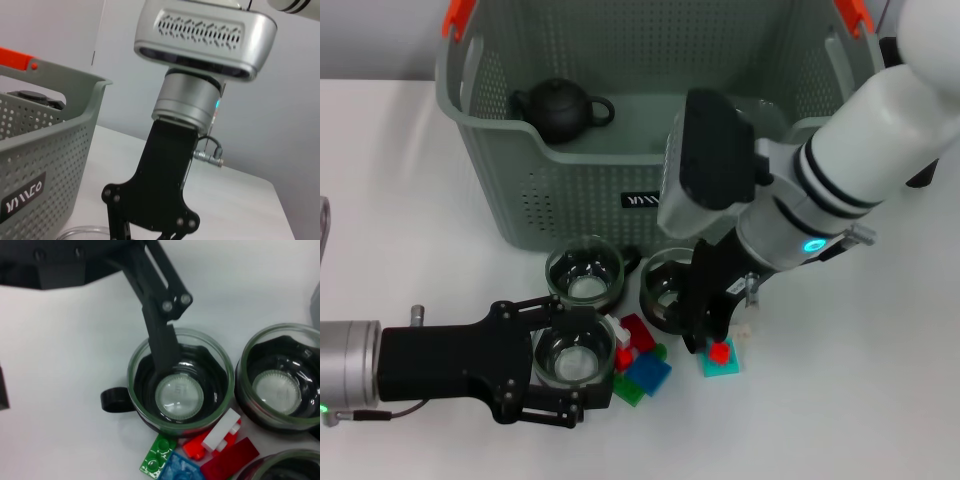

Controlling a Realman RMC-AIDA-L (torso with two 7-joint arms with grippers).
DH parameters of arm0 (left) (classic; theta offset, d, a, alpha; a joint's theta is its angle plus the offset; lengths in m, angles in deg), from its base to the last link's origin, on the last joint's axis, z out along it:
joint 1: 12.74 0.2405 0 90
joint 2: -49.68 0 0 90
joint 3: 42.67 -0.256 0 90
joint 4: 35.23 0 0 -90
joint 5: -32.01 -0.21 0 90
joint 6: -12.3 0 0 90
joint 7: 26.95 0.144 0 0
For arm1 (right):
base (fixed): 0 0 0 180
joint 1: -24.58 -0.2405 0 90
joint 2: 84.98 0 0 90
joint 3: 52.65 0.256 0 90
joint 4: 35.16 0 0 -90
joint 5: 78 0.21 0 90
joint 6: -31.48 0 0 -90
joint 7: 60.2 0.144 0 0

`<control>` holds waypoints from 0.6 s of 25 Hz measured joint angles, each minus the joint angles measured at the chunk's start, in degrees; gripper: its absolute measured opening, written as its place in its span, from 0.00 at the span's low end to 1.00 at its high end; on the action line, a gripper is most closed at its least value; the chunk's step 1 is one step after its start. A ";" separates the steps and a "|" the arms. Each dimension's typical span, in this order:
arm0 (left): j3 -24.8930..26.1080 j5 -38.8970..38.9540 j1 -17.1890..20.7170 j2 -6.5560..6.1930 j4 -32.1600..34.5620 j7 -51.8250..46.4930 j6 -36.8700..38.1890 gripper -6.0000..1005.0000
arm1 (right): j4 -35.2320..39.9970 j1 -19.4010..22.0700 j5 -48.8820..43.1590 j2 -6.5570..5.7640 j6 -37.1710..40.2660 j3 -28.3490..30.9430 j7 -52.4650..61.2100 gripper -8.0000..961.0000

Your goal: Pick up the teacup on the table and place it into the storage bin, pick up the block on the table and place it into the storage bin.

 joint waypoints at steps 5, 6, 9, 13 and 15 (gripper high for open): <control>0.00 0.06 -0.05 0.00 0.00 0.00 0.10 0.87 | 0.99 -0.12 -0.46 -0.12 3.84 4.37 -1.42 0.07; 0.00 0.08 -0.06 0.00 0.04 0.00 0.12 0.87 | 1.60 -0.07 -0.80 -0.12 4.74 4.98 -1.51 0.07; 0.00 0.18 -0.06 0.00 0.14 0.00 0.13 0.87 | 2.63 0.10 -1.45 -0.11 6.74 6.38 -1.55 0.07; 0.00 0.26 -0.11 0.00 0.16 0.00 0.13 0.87 | 4.02 0.10 -2.51 -0.10 10.64 9.69 -1.51 0.07; 0.00 0.28 -0.13 0.00 0.16 0.00 0.14 0.87 | 5.75 0.19 -2.91 -0.10 13.04 11.62 -1.47 0.07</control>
